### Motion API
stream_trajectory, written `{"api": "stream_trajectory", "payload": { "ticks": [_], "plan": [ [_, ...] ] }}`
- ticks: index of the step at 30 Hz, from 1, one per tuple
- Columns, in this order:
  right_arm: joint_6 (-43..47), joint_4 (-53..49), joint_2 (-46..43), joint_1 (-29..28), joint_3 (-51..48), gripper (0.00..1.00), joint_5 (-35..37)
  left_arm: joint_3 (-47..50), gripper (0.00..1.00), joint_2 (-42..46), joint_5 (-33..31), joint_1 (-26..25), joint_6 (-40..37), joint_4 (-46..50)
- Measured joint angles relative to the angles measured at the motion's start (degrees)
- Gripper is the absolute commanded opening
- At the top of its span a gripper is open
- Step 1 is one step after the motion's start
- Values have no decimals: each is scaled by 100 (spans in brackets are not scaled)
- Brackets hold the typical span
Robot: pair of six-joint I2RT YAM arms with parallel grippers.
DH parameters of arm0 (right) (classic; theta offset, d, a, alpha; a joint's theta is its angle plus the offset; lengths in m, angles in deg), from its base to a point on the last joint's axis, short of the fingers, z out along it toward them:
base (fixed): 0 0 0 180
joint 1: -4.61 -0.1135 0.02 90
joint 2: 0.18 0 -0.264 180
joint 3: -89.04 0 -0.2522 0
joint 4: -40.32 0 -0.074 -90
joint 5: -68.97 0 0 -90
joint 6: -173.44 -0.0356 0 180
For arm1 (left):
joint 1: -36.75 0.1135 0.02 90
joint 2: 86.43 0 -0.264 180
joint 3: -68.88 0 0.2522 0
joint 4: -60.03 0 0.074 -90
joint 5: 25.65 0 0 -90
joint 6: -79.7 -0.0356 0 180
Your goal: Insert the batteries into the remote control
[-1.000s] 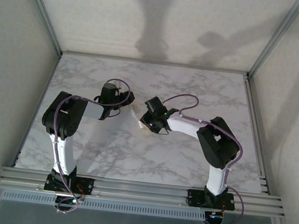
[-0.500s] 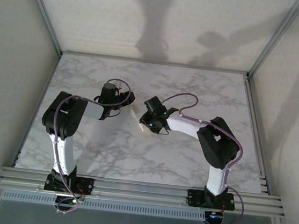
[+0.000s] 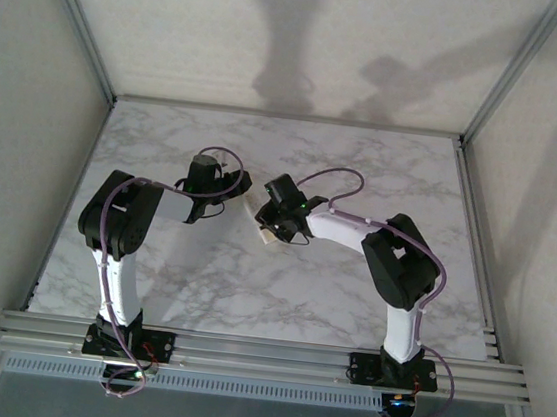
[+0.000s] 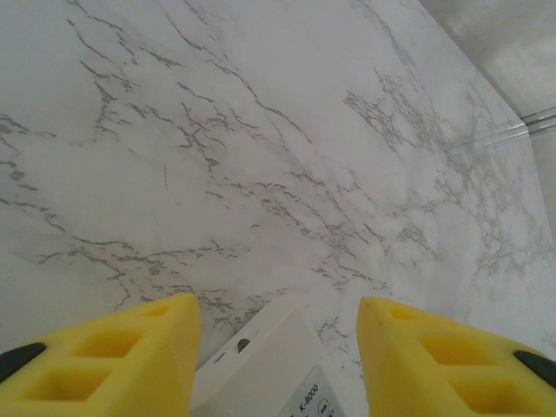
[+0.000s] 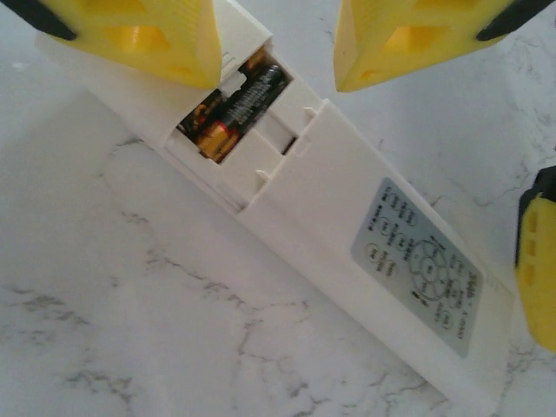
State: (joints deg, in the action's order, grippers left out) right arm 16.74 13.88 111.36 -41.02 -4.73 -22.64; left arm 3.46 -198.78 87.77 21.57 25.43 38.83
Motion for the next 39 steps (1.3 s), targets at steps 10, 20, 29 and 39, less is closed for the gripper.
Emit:
{"api": "stream_trajectory", "payload": {
  "ticks": [10,20,29,39],
  "plan": [
    [116,48,254,2,313,40,-20,0,50,0,55,-15,0,0],
    [155,-48,435,31,568,40,-35,0,49,-22,87,-48,0,-7],
    [153,-46,590,66,765,40,-170,0,49,-22,87,-48,2,-83],
    [634,-234,509,98,876,47,-103,-17,47,-90,85,-48,0,-85]
  ]
}}
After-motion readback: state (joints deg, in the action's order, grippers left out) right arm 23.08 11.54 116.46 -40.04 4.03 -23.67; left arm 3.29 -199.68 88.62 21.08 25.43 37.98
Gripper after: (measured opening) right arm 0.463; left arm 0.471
